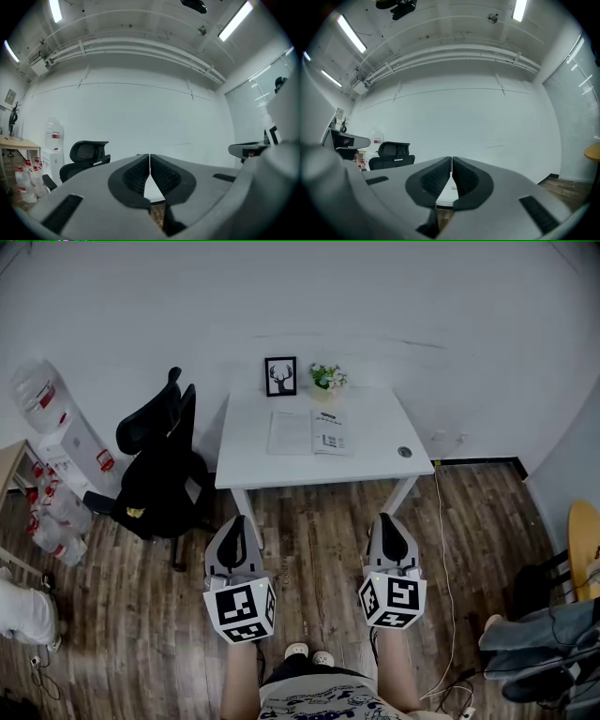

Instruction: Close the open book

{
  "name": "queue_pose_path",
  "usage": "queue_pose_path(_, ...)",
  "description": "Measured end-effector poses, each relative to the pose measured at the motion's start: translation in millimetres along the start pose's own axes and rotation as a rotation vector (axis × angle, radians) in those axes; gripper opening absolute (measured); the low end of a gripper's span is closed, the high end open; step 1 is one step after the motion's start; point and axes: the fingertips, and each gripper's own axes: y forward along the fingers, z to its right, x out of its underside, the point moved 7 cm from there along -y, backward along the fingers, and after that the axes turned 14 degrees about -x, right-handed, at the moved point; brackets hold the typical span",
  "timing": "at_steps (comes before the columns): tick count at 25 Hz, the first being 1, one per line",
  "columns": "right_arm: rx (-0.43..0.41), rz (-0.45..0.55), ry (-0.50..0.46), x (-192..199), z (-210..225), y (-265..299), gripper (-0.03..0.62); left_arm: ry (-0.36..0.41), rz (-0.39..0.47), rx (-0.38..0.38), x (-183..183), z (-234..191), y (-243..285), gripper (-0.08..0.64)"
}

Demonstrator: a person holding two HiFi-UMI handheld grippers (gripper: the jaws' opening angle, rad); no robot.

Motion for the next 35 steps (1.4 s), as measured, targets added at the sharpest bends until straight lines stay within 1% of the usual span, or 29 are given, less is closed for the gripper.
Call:
queue_pose_path(4, 0.015, 0.015, 0.007, 0, -1, 9, 0.031, -0.002, 0.0, 0.004, 1, -5, 10, 0.028)
queue_pose_path(11, 0.007, 0.019, 0.055, 7, -10, 27, 0.032, 0.001, -0.006, 0.006, 8, -20, 27, 0.028)
queue_pose_path(16, 0.005, 0.015, 0.052, 11, -23, 36, 0.032, -0.002, -0.007, 0.014, 12, -31, 37, 0.028)
queue_pose_path(23, 0.004, 0.006, 0.041, 9, -27, 48, 0.038, -0.013, -0.012, 0.031, 15, -33, 49, 0.028)
queue_pose_path(25, -0.004, 0.003, 0.044, 11, -27, 54, 0.053, -0.014, -0.017, 0.032, 17, -33, 54, 0.028)
queue_pose_path(29, -0.031, -0.008, 0.053, 15, -25, 69, 0.11, -0.015, -0.029, 0.026, 22, -33, 67, 0.028)
queue_pose_path(35, -0.04, -0.013, 0.062, 21, -10, 103, 0.12, -0.01, -0.039, 0.008, 27, -29, 99, 0.028)
